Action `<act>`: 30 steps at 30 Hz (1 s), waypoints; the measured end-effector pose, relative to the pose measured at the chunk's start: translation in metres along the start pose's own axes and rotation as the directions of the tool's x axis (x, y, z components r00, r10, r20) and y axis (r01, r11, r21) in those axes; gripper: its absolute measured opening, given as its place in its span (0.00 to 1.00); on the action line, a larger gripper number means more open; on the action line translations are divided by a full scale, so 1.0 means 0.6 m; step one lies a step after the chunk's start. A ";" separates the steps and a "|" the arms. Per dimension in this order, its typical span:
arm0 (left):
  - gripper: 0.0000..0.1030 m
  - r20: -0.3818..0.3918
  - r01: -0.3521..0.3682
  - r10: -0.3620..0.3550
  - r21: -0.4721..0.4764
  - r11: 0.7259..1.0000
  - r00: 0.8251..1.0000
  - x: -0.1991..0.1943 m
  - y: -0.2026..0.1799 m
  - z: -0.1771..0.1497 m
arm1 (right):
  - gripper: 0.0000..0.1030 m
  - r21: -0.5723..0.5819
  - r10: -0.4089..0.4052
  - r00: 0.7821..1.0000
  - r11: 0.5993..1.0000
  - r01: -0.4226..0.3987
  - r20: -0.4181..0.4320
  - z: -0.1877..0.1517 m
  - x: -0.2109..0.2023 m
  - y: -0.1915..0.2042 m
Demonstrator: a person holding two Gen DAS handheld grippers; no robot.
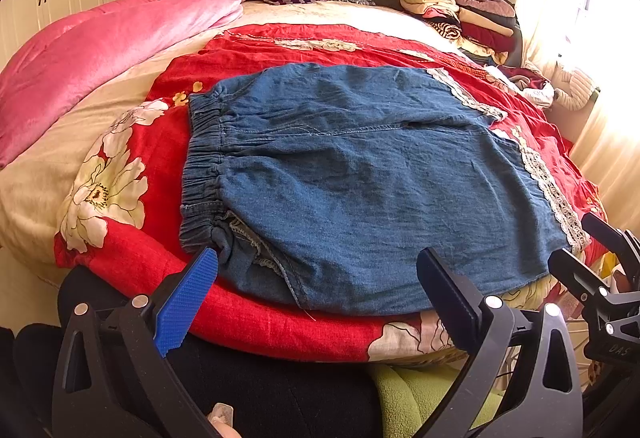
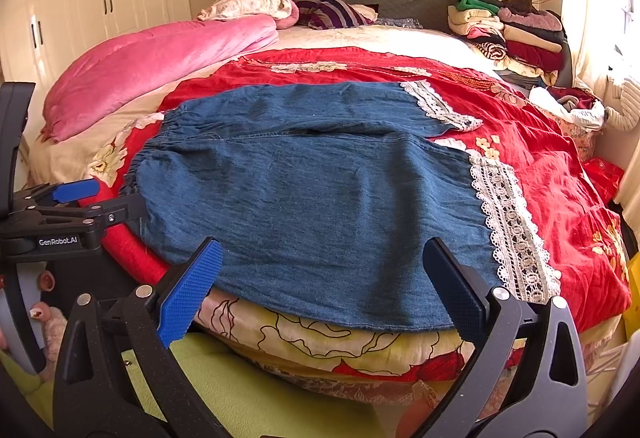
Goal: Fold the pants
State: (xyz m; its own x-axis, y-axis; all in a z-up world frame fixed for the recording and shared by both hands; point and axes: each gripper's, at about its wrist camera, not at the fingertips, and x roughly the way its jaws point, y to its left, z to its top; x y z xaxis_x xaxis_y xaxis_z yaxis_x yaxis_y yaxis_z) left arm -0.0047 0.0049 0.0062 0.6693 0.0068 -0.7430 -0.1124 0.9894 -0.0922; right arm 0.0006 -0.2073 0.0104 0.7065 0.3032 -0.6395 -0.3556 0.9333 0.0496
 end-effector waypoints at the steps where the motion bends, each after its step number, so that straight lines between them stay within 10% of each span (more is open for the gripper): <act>1: 0.96 0.000 -0.001 0.001 0.000 1.000 1.000 0.000 -0.001 0.000 | 0.92 -0.001 0.000 1.000 1.000 0.000 0.000 0.000 0.001 0.000; 30: 0.96 -0.035 -0.075 0.072 -0.094 0.993 0.997 0.094 0.131 0.138 | 0.92 -0.113 0.116 0.993 0.986 -0.119 -0.035 0.163 0.129 0.029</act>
State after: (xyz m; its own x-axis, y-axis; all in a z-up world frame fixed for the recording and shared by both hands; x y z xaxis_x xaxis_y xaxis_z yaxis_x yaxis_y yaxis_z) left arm 0.0850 0.0949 0.0122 0.6336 0.0734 -0.7702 -0.2311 0.9680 -0.0979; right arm 0.1090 -0.1489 0.0364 0.6387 0.4021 -0.6561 -0.5040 0.8629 0.0381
